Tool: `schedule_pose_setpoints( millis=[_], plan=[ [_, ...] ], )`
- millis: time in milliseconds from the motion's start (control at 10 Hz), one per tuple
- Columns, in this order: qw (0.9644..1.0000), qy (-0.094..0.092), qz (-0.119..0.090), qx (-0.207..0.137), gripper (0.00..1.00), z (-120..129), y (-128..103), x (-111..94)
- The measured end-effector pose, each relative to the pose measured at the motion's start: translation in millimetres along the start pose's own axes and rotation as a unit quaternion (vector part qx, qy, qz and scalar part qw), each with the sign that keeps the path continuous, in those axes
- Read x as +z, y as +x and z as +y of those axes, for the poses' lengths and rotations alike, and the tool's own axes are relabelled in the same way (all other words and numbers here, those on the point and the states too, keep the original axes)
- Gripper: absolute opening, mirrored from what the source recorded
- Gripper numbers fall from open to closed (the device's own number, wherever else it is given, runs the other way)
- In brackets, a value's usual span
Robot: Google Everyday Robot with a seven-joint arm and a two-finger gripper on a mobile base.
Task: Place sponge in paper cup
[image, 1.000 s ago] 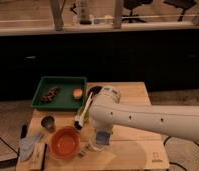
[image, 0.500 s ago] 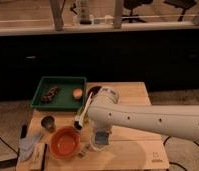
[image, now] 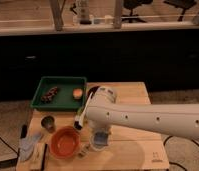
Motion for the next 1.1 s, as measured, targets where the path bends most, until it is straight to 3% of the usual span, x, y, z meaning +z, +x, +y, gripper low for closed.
schedule_pose_setpoints(
  millis=[200,300,900,1100],
  plan=[
    [1.0,0.0,-0.007,0.002,0.02,-0.9,-3.8,1.0],
    [0.9999,0.002,-0.01,0.003,0.08,-1.2,-4.9,1.7],
    [0.9997,0.013,-0.022,0.003,0.68,-4.9,-9.7,3.3],
    [0.9996,0.014,-0.025,0.008,0.8,-4.9,-10.1,3.1]
  ],
)
